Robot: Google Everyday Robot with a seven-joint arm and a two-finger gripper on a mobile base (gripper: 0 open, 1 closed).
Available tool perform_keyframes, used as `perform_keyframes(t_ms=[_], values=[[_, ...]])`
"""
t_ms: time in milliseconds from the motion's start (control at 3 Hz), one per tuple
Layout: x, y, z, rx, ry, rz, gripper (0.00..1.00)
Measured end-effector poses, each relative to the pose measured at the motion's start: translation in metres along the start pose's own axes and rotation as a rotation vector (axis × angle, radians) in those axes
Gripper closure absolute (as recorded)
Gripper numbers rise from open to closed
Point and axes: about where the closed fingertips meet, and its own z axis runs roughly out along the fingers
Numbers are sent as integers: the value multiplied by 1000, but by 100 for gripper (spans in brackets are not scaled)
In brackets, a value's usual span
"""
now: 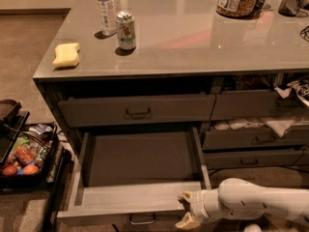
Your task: Open middle drawer
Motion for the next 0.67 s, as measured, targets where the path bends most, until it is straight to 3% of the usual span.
perform_keyframes(t_ms=[667], values=[[-6, 23, -4, -27, 5, 38, 39]])
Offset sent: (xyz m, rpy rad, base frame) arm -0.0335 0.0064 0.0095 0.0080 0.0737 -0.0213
